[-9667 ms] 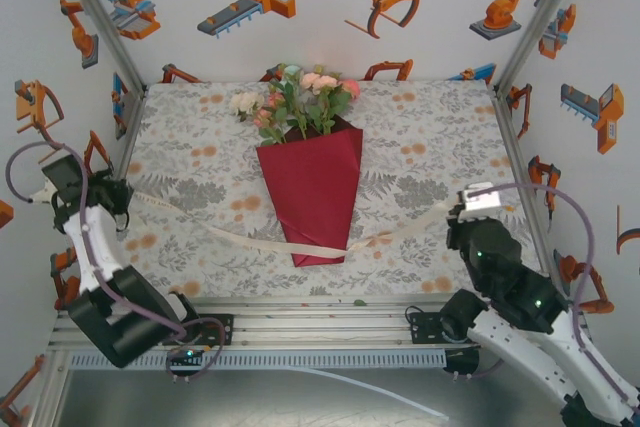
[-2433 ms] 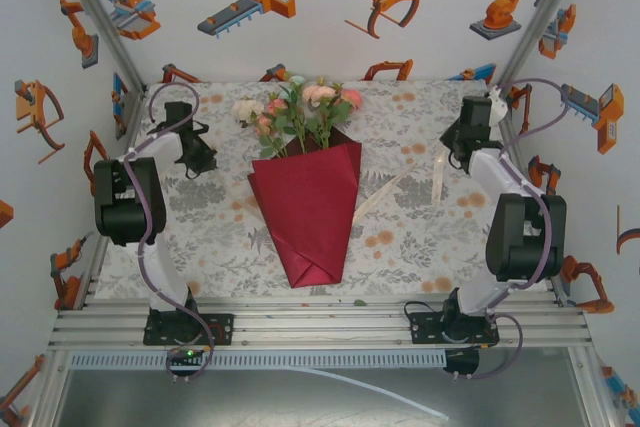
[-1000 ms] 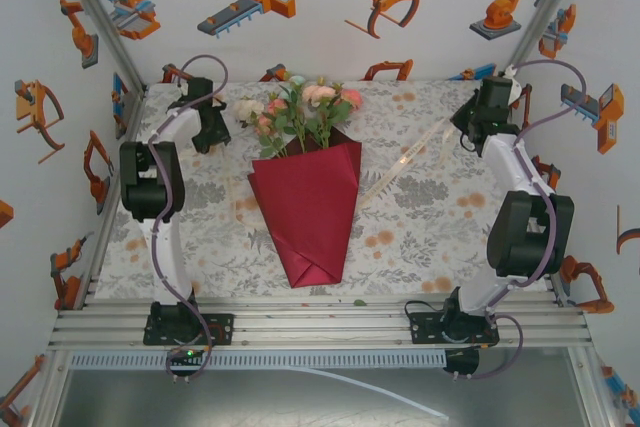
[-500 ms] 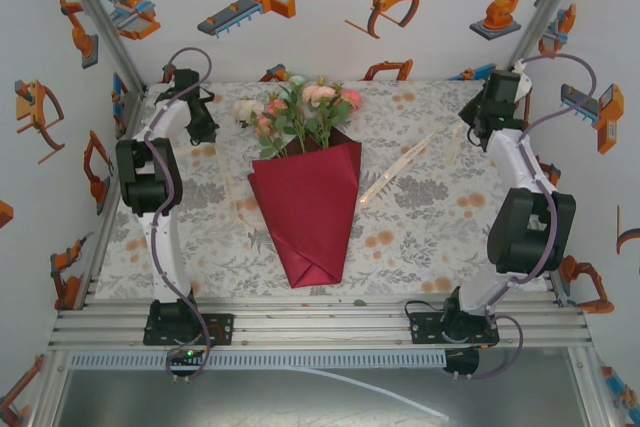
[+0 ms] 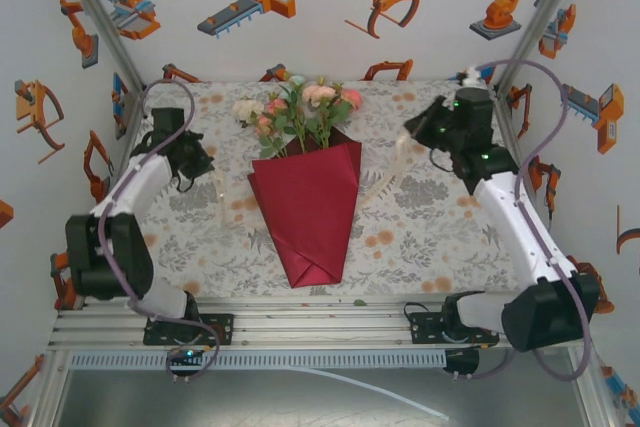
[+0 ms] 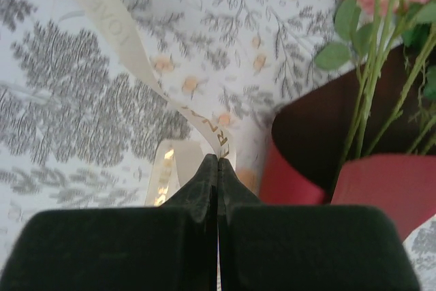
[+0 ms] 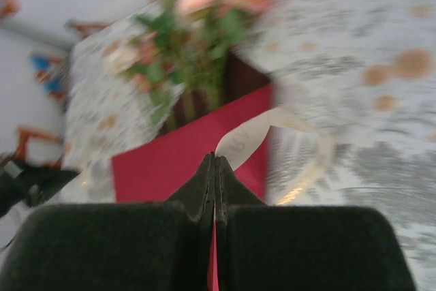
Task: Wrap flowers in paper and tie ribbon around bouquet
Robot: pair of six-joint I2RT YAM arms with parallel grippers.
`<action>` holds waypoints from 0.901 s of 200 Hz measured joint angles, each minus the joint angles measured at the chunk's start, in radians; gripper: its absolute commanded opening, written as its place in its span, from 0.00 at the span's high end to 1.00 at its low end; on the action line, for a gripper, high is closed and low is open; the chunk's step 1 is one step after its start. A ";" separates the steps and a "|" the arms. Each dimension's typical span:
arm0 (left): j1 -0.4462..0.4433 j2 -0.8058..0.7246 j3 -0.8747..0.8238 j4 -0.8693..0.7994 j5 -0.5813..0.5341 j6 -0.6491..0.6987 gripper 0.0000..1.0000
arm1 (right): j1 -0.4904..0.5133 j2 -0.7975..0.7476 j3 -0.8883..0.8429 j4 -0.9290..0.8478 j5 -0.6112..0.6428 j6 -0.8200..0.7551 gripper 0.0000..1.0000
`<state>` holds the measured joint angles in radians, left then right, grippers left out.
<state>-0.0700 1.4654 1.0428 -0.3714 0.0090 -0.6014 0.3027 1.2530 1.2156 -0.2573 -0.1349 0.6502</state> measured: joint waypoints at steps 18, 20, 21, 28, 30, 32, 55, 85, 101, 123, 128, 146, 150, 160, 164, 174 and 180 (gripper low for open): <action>-0.043 -0.144 -0.117 0.001 -0.041 -0.027 1.00 | 0.195 0.052 0.093 0.007 0.028 0.008 1.00; -0.048 -0.162 -0.129 -0.002 -0.047 -0.030 1.00 | 0.216 0.064 0.105 0.011 0.032 0.010 1.00; -0.051 -0.168 -0.134 -0.002 -0.048 -0.032 1.00 | 0.232 0.075 0.114 0.013 0.034 0.013 1.00; -0.072 -0.223 -0.172 -0.006 -0.064 -0.043 1.00 | 0.301 0.123 0.159 0.018 0.049 0.022 1.00; -0.080 -0.237 -0.183 -0.007 -0.069 -0.048 1.00 | 0.315 0.134 0.169 0.018 0.054 0.024 1.00; -0.085 -0.253 -0.193 -0.010 -0.075 -0.050 1.00 | 0.332 0.150 0.185 0.022 0.061 0.028 1.00; -0.143 -0.396 -0.275 -0.033 -0.113 -0.085 1.00 | 0.521 0.401 0.378 0.056 0.093 0.060 0.76; -0.199 -0.510 -0.334 -0.074 -0.146 -0.123 1.00 | 0.639 0.728 0.660 0.016 0.065 0.053 0.35; -0.238 -0.565 -0.352 -0.109 -0.164 -0.140 1.00 | 0.650 0.813 0.724 -0.031 0.066 0.039 0.34; -0.268 -0.646 -0.368 -0.170 -0.175 -0.158 1.00 | 0.637 0.804 0.713 -0.083 0.079 0.005 0.35; -0.270 -0.660 -0.369 -0.182 -0.177 -0.161 1.00 | 0.634 0.790 0.705 -0.085 0.084 -0.002 0.35; -0.283 -0.704 -0.369 -0.239 -0.178 -0.175 1.00 | 0.624 0.707 0.647 -0.084 0.107 -0.035 0.36; -0.288 -0.712 -0.369 -0.254 -0.176 -0.179 1.00 | 0.622 0.682 0.629 -0.083 0.112 -0.043 0.36; -0.303 -0.729 -0.369 -0.283 -0.168 -0.185 1.00 | 0.620 0.619 0.587 -0.084 0.129 -0.056 0.36; -0.312 -0.736 -0.369 -0.293 -0.163 -0.188 1.00 | 0.620 0.595 0.570 -0.079 0.135 -0.062 0.36; -0.336 -0.751 -0.366 -0.314 -0.142 -0.198 1.00 | 0.619 0.534 0.529 -0.074 0.154 -0.073 0.36; -0.353 -0.756 -0.359 -0.329 -0.130 -0.205 1.00 | 0.618 0.500 0.504 -0.071 0.163 -0.078 0.36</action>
<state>-0.4229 0.7094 0.6842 -0.7006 -0.1215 -0.8062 0.9203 1.7527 1.7195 -0.3286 0.0280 0.5720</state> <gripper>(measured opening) 0.008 0.644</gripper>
